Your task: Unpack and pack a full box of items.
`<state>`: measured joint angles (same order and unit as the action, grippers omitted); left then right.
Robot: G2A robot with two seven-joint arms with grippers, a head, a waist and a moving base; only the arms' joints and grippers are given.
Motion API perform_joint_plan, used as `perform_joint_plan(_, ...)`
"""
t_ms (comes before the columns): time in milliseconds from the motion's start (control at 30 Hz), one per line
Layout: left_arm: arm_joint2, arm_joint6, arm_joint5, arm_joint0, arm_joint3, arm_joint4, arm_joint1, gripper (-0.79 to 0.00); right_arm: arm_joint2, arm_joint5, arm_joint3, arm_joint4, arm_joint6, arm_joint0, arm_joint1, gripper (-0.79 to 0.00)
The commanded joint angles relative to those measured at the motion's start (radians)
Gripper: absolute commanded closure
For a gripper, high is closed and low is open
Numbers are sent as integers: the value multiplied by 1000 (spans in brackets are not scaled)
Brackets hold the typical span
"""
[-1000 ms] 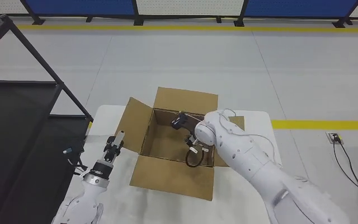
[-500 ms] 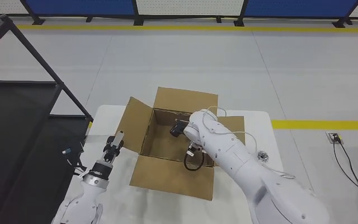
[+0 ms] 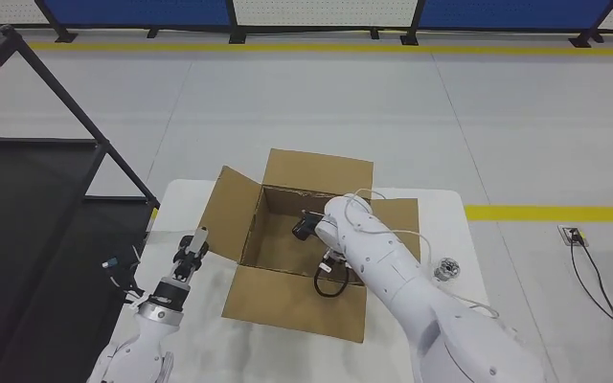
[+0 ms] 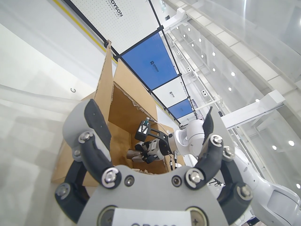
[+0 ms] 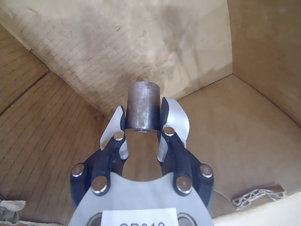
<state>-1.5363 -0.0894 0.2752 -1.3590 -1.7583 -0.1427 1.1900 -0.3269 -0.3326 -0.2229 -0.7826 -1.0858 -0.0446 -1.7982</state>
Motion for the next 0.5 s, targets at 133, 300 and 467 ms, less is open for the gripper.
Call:
perform_joint_plan(133, -2, -2, 2, -1, 1, -2, 2, -785, -8, -10, 28, -3, 20, 6, -11, -326)
perform_joint_plan(300, -3, -1, 3, -2, 1, -2, 3, -785, -15, -14, 43, -5, 31, 11, -16, -329)
perform_joint_plan(467, -5, -2, 4, -2, 2, -2, 5, -785, -25, -10, 54, -5, 58, 22, -17, -339)
